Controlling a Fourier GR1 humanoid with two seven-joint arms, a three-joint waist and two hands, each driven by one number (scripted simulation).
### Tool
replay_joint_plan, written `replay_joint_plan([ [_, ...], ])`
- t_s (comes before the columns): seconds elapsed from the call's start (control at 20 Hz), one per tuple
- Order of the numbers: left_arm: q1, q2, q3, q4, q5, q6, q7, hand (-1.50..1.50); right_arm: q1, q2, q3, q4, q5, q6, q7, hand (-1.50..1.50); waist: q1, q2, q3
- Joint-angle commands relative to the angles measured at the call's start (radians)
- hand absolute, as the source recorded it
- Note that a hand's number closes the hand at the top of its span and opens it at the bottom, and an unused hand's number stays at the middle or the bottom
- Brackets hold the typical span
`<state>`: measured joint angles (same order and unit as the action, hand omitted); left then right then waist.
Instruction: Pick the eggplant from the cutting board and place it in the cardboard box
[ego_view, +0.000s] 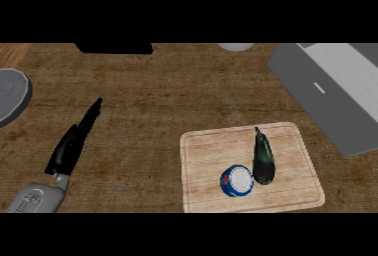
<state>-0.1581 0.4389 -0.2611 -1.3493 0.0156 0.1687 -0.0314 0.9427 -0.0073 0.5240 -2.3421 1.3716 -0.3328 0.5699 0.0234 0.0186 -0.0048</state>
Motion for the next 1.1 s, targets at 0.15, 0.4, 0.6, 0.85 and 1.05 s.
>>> replay_joint_plan([
  [0.15, -0.020, -0.018, 0.006, 0.015, -0.015, -0.012, 0.013, 0.00, -0.375, 0.007, 0.105, 0.039, 0.118, 0.285, 0.424, -1.50, 0.004, -0.006, 0.003],
  [0.4, 0.027, -0.007, 0.049, -0.009, -0.020, -0.035, 0.009, 0.00, -0.613, 0.007, 0.008, 0.248, -0.041, 0.266, 0.485, -1.50, -0.014, -0.017, 0.005],
  [0.6, -0.058, -0.055, 0.082, 0.112, -0.054, -0.055, -0.021, 0.00, -0.665, 0.007, -0.025, 0.304, -0.005, 0.281, 0.476, -1.50, -0.026, -0.018, 0.005],
  [0.85, -0.023, -0.090, 0.093, 0.044, -0.087, -0.054, 0.026, 0.00, -0.756, 0.007, -0.037, 0.431, 0.037, 0.193, 0.460, -1.50, -0.024, -0.018, 0.005],
  [1.05, -0.016, -0.095, 0.119, 0.073, -0.093, -0.085, -0.019, 0.00, -0.825, 0.004, -0.142, 0.496, -0.078, 0.266, 0.416, -1.50, -0.023, -0.018, 0.005],
])
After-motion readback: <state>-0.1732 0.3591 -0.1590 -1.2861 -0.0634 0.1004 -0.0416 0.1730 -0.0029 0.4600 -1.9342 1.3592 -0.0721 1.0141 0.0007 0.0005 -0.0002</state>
